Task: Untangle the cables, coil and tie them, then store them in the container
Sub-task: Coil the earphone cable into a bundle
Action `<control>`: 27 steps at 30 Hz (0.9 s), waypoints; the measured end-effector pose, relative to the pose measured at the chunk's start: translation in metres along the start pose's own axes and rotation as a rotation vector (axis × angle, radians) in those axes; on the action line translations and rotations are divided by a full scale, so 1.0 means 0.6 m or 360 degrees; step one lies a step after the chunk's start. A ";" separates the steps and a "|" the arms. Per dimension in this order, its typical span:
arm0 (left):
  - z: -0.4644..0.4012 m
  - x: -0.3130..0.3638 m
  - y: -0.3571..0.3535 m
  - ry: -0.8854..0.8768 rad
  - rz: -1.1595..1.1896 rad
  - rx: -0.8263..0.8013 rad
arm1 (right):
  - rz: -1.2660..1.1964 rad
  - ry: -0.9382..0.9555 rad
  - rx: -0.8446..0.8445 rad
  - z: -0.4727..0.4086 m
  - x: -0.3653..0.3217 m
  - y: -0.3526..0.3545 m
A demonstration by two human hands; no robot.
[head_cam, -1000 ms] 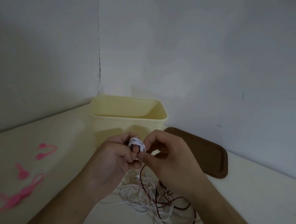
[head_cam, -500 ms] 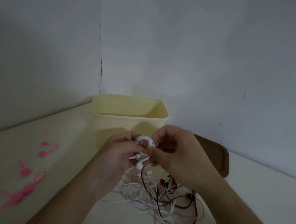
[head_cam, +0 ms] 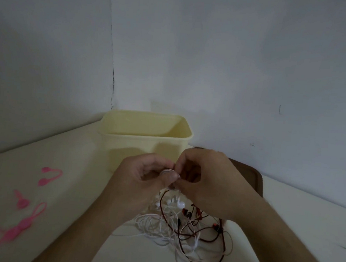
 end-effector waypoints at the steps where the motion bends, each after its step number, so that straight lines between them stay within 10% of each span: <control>1: 0.000 0.001 0.001 -0.0040 0.0005 0.0043 | -0.0026 -0.0003 0.0038 -0.001 0.001 -0.003; 14: -0.006 -0.038 0.012 0.0219 0.0961 0.0291 | -0.0968 -0.0194 0.0645 0.003 0.009 -0.035; 27: -0.003 -0.012 0.015 0.0049 0.0232 0.0155 | -0.0547 -0.0091 0.0366 -0.003 0.008 -0.020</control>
Point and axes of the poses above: each hand's wrist, its own z-axis away from the middle knuckle, its own y-axis out of the back of the hand, x = y × z, the point moved 5 cm from there along -z, towards the middle knuckle, and after that the axes turned 1 degree about z, right-handed, at the moved point
